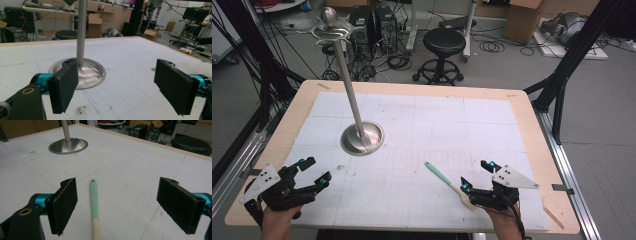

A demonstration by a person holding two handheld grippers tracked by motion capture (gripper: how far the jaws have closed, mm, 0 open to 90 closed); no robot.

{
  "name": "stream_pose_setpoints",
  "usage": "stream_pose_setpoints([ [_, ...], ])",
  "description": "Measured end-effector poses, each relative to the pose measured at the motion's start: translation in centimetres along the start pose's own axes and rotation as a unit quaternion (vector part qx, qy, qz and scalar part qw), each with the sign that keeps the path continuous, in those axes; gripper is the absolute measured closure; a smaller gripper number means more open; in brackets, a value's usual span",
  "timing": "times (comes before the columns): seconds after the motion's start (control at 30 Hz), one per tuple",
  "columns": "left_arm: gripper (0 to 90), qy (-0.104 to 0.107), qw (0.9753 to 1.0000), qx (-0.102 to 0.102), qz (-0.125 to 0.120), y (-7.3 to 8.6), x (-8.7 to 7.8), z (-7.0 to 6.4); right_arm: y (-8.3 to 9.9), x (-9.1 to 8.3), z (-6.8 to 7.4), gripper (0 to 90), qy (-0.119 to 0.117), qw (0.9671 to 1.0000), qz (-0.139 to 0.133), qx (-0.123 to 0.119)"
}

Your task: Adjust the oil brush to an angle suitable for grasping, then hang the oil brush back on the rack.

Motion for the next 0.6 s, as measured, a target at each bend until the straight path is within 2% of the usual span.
stream_pose_setpoints([
  [0.2, 20.3, 0.004, 1.0000, 0.000, -0.002, -0.08, -0.04, -0.01, 0.12, -0.85, -0.33, 16.2, 0.008, 0.9998, -0.012, 0.010],
  [0.23, 20.3, 0.004, 1.0000, -0.001, -0.005, -0.16, -0.06, -0.06, 0.07, -0.81, -0.29, 16.2, 0.008, 0.9999, -0.014, 0.006],
  [0.3, 20.2, 0.003, 1.0000, -0.001, -0.004, -0.12, -0.05, -0.02, 0.11, -0.74, -0.18, 16.3, 0.006, 0.9999, -0.013, 0.000],
  [0.5, 20.3, 0.000, 1.0000, -0.002, -0.004, -0.15, -0.07, 0.16, 0.30, -0.66, -0.27, 16.3, 0.005, 0.9999, -0.009, 0.008],
  [0.6, 20.3, 0.002, 1.0000, -0.001, -0.003, -0.12, -0.06, 0.12, 0.39, -0.60, -0.37, 16.3, 0.006, 1.0000, -0.007, 0.004],
])
Point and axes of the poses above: each handheld gripper's, and its own axes: x roughly forward along the jaws, y roughly out of its underside, z roughly to its left, the point moved 10 cm from there along x, roughly forward along the jaws, and after that the axes turned 2 degrees about y, right-handed, at the moved point
